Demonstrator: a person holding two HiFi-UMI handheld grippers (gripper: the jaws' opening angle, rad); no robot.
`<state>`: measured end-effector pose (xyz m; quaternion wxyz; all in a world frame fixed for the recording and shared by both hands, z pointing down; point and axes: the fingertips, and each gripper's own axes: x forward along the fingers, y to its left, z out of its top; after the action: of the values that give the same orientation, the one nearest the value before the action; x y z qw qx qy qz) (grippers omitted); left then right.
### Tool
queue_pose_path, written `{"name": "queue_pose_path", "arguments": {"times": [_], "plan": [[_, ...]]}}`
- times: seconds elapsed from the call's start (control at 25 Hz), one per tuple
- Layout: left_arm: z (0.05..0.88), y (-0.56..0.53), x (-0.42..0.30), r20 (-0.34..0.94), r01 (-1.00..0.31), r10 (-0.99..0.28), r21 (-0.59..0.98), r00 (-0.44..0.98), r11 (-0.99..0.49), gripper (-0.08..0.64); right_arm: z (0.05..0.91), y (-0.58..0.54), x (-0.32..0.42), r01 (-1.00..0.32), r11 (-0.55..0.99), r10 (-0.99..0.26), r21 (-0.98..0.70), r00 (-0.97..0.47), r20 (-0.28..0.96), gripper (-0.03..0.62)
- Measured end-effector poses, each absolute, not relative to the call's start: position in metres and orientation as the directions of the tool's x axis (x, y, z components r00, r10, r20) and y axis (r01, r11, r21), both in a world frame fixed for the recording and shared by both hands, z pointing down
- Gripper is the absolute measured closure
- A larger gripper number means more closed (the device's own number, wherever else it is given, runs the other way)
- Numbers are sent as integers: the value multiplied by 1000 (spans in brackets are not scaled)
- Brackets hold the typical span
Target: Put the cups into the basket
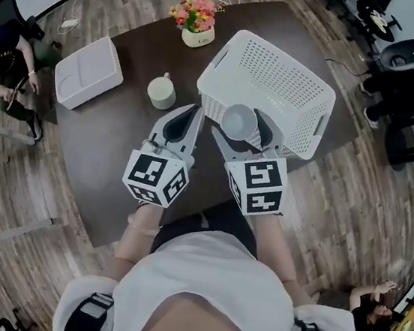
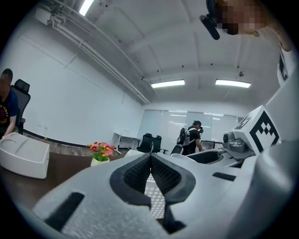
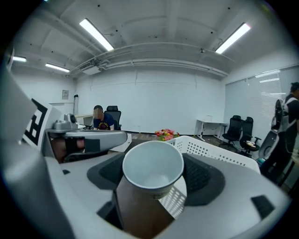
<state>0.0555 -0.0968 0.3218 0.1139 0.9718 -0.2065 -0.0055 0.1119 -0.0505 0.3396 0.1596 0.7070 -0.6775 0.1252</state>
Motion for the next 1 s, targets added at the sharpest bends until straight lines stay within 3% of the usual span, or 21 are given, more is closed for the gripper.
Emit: {"name": "queue_pose_path", "arguments": {"times": [0.28, 0.6, 1.0], "plan": [[306, -84, 103, 5, -331, -340, 236, 941, -914, 551, 318, -30, 154, -997, -79, -922, 22, 82, 379, 207], [280, -103, 138, -44, -344, -362, 225, 931, -912, 551, 291, -56, 201, -997, -62, -942, 37, 71, 328, 207], [271, -135, 200, -70, -364, -387, 219, 919, -905, 551, 316, -86, 264, -999, -45, -929, 2, 43, 368, 207]]}}
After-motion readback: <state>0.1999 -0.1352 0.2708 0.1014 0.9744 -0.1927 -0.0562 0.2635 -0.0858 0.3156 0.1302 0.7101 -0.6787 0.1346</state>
